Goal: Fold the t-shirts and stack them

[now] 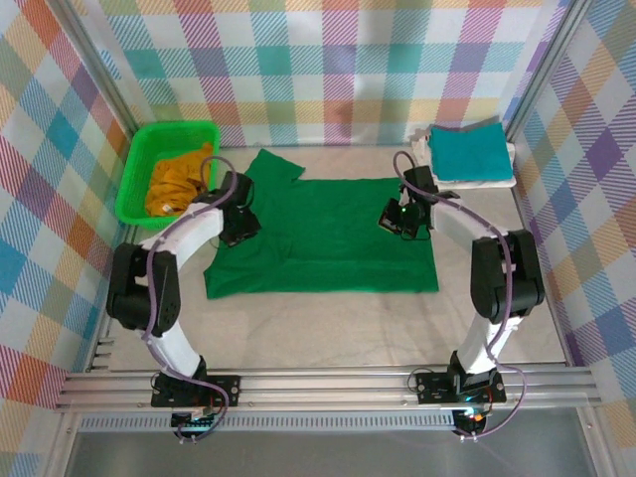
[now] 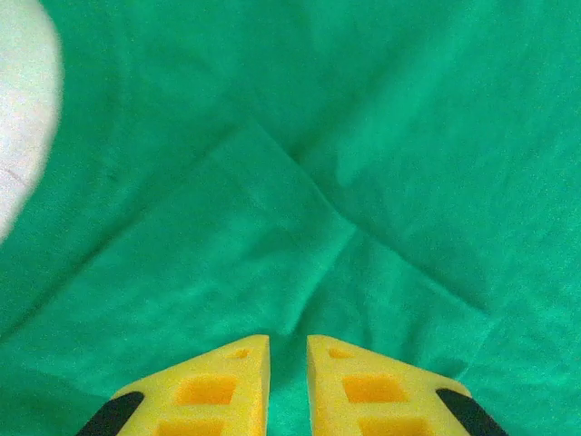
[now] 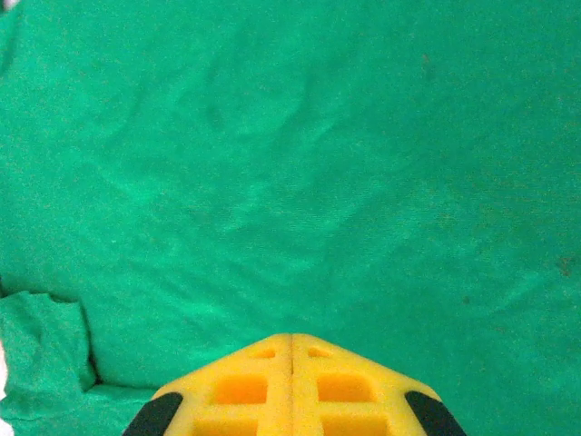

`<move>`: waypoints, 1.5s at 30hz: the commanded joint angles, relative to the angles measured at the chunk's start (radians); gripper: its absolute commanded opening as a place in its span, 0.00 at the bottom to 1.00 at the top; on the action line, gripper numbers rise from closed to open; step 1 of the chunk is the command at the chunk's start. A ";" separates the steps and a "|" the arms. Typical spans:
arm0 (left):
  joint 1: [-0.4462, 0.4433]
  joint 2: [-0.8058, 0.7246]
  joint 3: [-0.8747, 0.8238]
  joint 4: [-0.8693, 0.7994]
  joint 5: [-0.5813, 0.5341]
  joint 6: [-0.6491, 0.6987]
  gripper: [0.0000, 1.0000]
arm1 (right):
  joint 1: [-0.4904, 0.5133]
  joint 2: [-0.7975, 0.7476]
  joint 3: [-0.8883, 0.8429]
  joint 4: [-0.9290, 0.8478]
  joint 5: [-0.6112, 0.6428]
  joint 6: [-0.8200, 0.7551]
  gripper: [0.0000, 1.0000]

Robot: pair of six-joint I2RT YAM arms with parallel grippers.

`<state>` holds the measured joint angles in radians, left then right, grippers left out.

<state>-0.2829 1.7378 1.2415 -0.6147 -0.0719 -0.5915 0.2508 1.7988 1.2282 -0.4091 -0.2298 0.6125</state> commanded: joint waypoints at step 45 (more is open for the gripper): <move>-0.064 0.069 0.113 -0.065 -0.306 0.097 0.18 | -0.001 -0.023 -0.111 0.060 -0.046 -0.045 0.00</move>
<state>-0.3347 1.8076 1.4113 -0.7013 -0.4175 -0.4564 0.2501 1.7969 1.1244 -0.3485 -0.2562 0.5884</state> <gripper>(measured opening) 0.194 0.057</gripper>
